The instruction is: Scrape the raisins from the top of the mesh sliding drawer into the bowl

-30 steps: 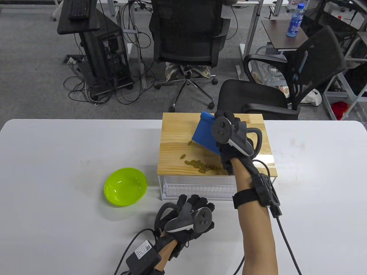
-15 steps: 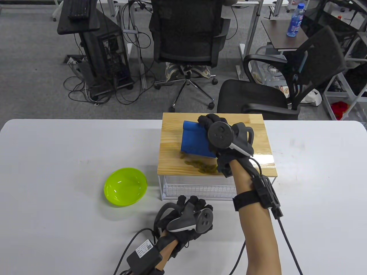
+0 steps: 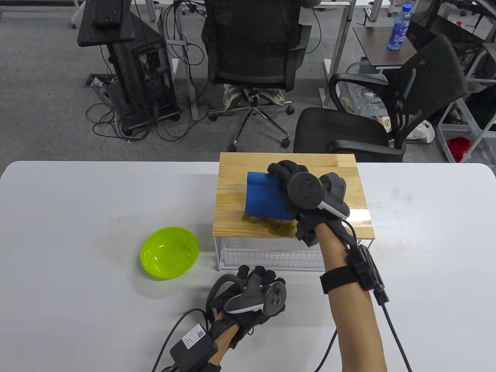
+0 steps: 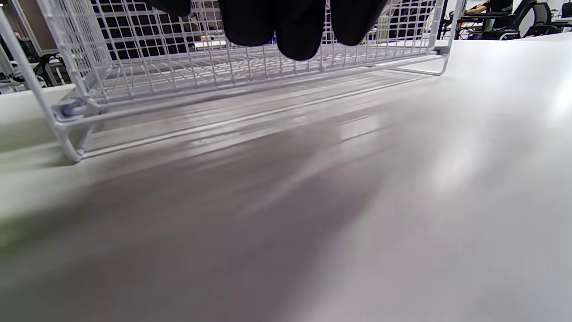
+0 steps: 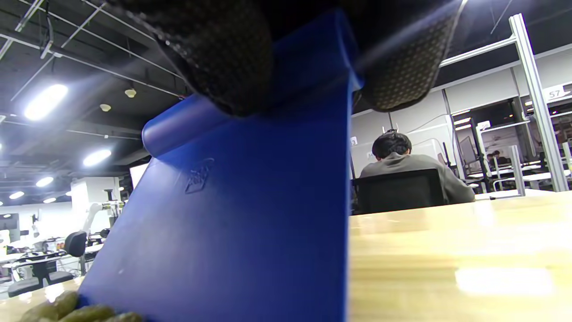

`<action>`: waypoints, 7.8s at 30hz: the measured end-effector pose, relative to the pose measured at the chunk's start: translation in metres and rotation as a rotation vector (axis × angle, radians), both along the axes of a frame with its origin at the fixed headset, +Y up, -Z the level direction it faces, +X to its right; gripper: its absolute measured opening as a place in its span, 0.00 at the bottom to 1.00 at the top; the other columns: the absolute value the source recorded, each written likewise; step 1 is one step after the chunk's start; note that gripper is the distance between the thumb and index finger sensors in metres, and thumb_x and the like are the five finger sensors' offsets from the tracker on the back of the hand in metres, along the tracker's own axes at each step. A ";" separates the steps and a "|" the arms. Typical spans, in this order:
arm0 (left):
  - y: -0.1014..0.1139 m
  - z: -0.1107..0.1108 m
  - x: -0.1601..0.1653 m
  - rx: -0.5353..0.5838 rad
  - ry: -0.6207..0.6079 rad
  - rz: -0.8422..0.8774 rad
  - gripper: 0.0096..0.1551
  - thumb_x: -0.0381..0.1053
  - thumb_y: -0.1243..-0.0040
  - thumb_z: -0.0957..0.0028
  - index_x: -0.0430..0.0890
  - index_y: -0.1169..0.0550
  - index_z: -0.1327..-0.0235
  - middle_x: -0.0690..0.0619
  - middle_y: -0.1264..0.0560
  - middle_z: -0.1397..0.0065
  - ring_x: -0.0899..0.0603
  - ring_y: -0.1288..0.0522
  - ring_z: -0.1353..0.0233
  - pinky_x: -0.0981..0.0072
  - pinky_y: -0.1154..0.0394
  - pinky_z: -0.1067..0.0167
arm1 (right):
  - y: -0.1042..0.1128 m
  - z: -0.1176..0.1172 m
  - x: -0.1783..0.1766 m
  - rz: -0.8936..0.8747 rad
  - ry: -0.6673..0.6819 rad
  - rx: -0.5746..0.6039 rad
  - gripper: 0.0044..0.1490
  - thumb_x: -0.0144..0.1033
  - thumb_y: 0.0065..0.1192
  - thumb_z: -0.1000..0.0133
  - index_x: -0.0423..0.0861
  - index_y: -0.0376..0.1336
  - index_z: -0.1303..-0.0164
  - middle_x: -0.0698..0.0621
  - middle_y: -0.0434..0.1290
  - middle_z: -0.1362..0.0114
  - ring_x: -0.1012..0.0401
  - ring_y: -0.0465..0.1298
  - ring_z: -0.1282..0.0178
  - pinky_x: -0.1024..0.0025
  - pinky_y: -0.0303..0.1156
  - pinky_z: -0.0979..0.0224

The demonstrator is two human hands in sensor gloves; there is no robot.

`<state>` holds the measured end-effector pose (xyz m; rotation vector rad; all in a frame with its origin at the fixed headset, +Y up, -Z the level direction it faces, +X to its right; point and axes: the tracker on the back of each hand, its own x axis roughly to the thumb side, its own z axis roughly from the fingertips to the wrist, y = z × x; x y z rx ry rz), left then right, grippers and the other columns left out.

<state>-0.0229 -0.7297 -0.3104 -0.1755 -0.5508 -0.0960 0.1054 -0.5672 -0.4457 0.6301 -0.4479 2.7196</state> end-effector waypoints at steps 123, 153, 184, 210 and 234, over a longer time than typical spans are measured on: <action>0.067 -0.016 -0.069 -0.171 0.455 0.731 0.29 0.45 0.36 0.44 0.41 0.24 0.29 0.42 0.16 0.37 0.49 0.11 0.72 0.73 0.14 0.75 | -0.077 0.146 0.166 -0.525 -0.196 0.295 0.35 0.28 0.67 0.43 0.42 0.58 0.26 0.40 0.61 0.23 0.39 0.73 0.31 0.45 0.73 0.33; 0.055 -0.039 -0.089 -0.219 0.607 0.823 0.32 0.45 0.37 0.42 0.38 0.27 0.24 0.41 0.18 0.36 0.49 0.11 0.71 0.72 0.14 0.75 | -0.037 0.065 0.073 -0.265 -0.278 0.046 0.33 0.27 0.66 0.43 0.41 0.59 0.27 0.38 0.62 0.23 0.38 0.74 0.33 0.42 0.73 0.36; 0.054 -0.042 -0.103 -0.233 0.650 0.805 0.35 0.44 0.38 0.41 0.36 0.29 0.21 0.39 0.19 0.34 0.48 0.10 0.70 0.71 0.14 0.73 | -0.026 0.056 0.033 -0.137 -0.331 0.165 0.33 0.26 0.66 0.43 0.41 0.59 0.26 0.38 0.61 0.23 0.38 0.72 0.31 0.42 0.72 0.34; 0.056 -0.025 -0.127 -0.210 0.709 0.867 0.35 0.44 0.38 0.42 0.37 0.31 0.21 0.40 0.18 0.36 0.48 0.10 0.70 0.72 0.13 0.74 | -0.021 0.038 -0.005 -0.147 -0.060 0.034 0.34 0.24 0.64 0.42 0.42 0.56 0.24 0.40 0.58 0.21 0.38 0.70 0.27 0.41 0.70 0.30; 0.061 -0.018 -0.126 -0.291 0.547 0.753 0.30 0.45 0.38 0.42 0.39 0.27 0.26 0.40 0.18 0.36 0.48 0.10 0.70 0.71 0.13 0.73 | -0.054 0.127 0.069 -0.524 0.093 0.184 0.34 0.26 0.64 0.42 0.42 0.57 0.25 0.39 0.59 0.21 0.38 0.71 0.29 0.43 0.72 0.32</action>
